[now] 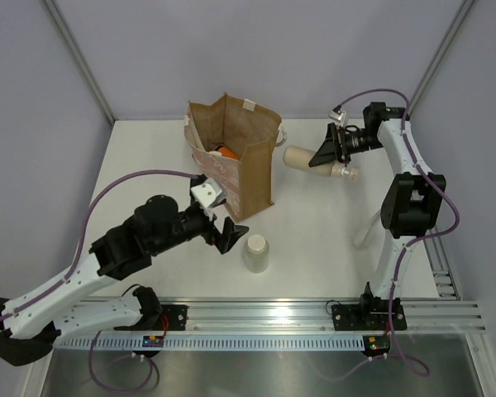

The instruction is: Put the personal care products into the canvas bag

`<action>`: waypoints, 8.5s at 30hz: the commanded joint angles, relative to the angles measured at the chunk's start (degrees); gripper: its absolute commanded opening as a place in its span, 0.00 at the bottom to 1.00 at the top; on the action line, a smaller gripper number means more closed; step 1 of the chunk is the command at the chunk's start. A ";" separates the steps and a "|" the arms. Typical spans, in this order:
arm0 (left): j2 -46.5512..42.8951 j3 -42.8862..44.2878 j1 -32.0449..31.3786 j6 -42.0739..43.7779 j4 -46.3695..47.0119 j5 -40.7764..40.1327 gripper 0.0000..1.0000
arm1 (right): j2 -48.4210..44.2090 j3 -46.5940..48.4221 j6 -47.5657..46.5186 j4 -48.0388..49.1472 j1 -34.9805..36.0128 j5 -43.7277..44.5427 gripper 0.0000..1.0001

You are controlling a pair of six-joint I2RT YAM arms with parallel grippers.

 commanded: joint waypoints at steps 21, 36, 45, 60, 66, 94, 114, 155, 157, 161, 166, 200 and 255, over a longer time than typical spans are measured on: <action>-21.83 -10.14 -0.25 -13.89 -9.41 -13.22 0.99 | 12.29 42.09 62.33 59.45 22.05 7.25 0.11; -23.94 -14.36 -0.25 -16.00 -7.22 -13.49 0.99 | 15.90 39.56 36.21 55.14 25.05 27.67 0.10; -24.38 -16.82 -0.25 -19.07 -5.64 -14.37 0.99 | 14.67 35.16 18.98 46.53 28.39 25.63 0.17; -21.23 -22.18 -0.25 -26.45 -0.71 -12.35 0.99 | 5.98 27.43 12.03 41.69 30.68 34.95 1.00; -19.64 -24.11 -0.25 -28.21 2.62 -9.01 0.99 | -0.88 23.39 9.39 40.54 30.76 36.01 0.99; -18.93 -25.08 -0.25 -27.86 1.84 -8.21 0.99 | 8.95 24.17 14.92 53.56 37.88 64.58 0.99; -14.37 -28.59 -0.34 -28.29 13.95 -0.22 0.99 | -19.67 5.23 4.05 38.70 26.64 15.61 1.00; 25.20 -12.34 -15.54 -33.76 17.21 -37.40 0.25 | -78.58 -49.91 5.08 31.14 -2.98 17.46 0.99; 21.51 -10.76 -15.54 -31.39 16.35 -35.12 0.06 | -79.28 -50.35 5.17 31.31 -3.07 17.55 0.99; 16.14 -5.93 -13.36 -28.66 12.83 -30.73 0.00 | -80.69 -51.76 6.05 32.63 -3.69 17.99 1.00; 11.13 -0.40 -3.45 -28.39 12.99 -17.46 0.00 | -82.27 -53.08 6.58 33.34 -4.39 17.99 1.00; 45.32 39.43 35.17 -28.14 9.83 6.28 0.99 | -72.97 -42.37 12.99 26.58 -5.62 39.50 0.99; -45.48 -21.04 35.08 -21.18 -9.59 5.67 0.99 | -48.17 -35.77 32.96 12.86 -7.20 49.91 0.00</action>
